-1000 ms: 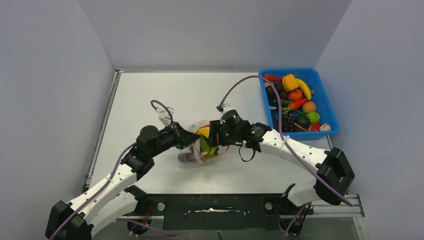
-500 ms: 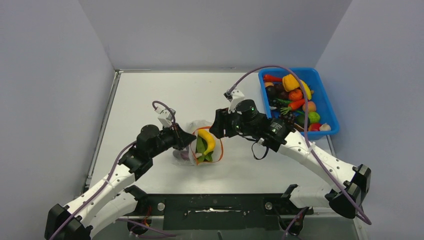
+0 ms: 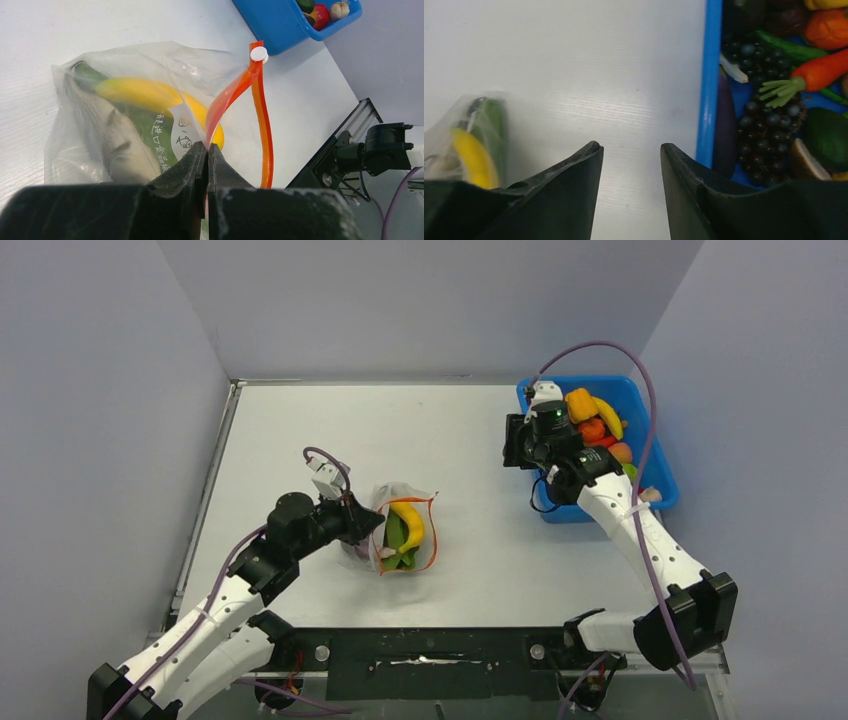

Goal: Place the food in the zip-top bag and seal the zipper
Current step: Place the fake fruit in the zipper food storage bag, then pick up the fake fruit from the bin.

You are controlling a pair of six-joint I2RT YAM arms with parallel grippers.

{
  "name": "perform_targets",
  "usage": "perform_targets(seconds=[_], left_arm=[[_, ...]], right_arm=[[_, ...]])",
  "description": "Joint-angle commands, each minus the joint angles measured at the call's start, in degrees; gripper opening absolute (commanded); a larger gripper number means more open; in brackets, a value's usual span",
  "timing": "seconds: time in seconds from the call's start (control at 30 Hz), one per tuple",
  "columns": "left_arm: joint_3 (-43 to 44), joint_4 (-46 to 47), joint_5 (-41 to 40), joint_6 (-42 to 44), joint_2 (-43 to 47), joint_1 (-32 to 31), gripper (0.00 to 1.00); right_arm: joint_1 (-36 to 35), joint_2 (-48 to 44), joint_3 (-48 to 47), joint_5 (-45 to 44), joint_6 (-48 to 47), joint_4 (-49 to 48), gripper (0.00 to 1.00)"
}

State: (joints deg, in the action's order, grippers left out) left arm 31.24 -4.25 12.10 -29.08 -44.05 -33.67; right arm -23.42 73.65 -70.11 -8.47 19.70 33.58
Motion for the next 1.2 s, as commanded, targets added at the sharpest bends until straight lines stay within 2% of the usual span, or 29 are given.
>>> perform_targets(seconds=[0.0,0.17,0.27,0.4,0.57,0.73,0.8,0.93,1.03,1.17], left_arm=[[1.87,0.21,-0.63,2.36,1.16,-0.15,0.00],[1.67,-0.27,-1.13,2.82,1.37,-0.18,0.00],[1.46,-0.08,-1.09,2.89,1.76,-0.19,0.00],[1.39,-0.36,-0.94,2.89,2.06,-0.18,0.00],[1.45,-0.85,-1.59,3.10,2.47,-0.32,0.00],[1.45,-0.77,-2.36,3.41,2.76,-0.36,0.00],[1.53,-0.67,-2.19,3.57,2.45,-0.36,0.00],[1.87,-1.13,-2.08,3.77,2.10,-0.36,0.00],[1.77,-1.38,-2.17,3.69,2.74,-0.42,0.00],[1.43,-1.20,-2.54,3.68,3.70,-0.54,0.00]], right_arm=[[5.87,2.95,-2.21,-5.39,-4.82,-2.01,0.45],[12.15,6.04,-2.52,-6.57,-7.40,-7.59,0.39],[17.20,9.43,-3.35,-4.39,-7.02,-11.55,0.39],[21.59,14.14,-4.22,0.95,-6.25,-17.04,0.45],[25.64,20.78,-8.35,6.86,-4.56,-18.32,0.50],[27.60,25.21,-10.91,11.55,4.07,-20.56,0.60],[27.82,26.67,-10.85,12.61,8.22,-23.17,0.68],[28.04,30.29,-12.00,15.04,15.72,-25.79,0.72],[28.06,32.86,-12.08,15.74,20.52,-28.45,0.82],[28.03,35.58,-13.23,15.98,23.75,-29.15,0.83]])
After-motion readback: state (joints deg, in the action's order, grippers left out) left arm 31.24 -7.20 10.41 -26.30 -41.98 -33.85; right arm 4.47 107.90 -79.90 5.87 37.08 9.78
